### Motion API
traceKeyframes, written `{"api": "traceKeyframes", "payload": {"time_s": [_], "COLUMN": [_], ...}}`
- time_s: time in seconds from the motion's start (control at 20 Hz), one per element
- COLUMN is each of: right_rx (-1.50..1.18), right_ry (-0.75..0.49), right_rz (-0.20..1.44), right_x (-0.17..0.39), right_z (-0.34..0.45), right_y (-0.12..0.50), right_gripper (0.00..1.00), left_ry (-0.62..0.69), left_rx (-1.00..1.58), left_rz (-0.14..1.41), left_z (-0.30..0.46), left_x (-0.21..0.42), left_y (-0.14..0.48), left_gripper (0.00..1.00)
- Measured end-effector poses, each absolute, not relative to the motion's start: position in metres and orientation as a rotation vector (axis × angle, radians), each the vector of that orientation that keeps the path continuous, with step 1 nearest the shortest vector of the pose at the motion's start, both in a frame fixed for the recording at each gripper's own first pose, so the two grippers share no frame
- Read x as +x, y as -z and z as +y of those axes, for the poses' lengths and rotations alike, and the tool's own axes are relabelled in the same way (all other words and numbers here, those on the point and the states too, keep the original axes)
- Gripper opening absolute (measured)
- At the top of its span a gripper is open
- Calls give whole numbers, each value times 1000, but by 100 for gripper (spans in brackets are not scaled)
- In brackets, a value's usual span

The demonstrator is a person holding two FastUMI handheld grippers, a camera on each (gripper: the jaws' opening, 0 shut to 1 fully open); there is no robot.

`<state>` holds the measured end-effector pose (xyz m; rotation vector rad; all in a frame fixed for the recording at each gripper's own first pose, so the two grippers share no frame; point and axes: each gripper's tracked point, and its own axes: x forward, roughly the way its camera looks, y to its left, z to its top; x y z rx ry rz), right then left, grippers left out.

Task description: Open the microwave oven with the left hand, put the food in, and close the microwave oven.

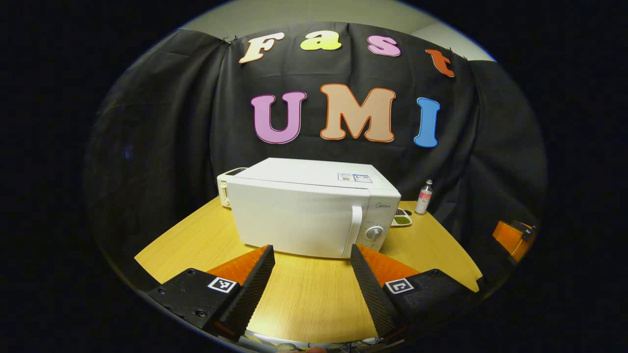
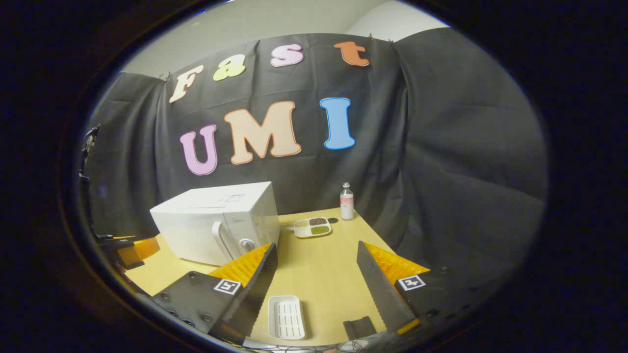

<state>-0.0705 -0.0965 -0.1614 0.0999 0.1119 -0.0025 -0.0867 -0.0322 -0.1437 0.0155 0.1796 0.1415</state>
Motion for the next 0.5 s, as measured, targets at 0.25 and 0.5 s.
{"api": "traceKeyframes", "payload": {"time_s": [0.25,0.5], "right_rx": [100,96], "right_ry": [-4,1], "right_rz": [107,100], "right_x": [-70,-69], "right_z": [-101,-111], "right_y": [160,158], "right_gripper": [100,92], "left_ry": [-119,-85], "left_rx": [29,37], "left_rz": [185,197], "left_z": [-45,-65], "left_x": [-80,-73], "left_y": [143,145], "left_gripper": [95,94]}}
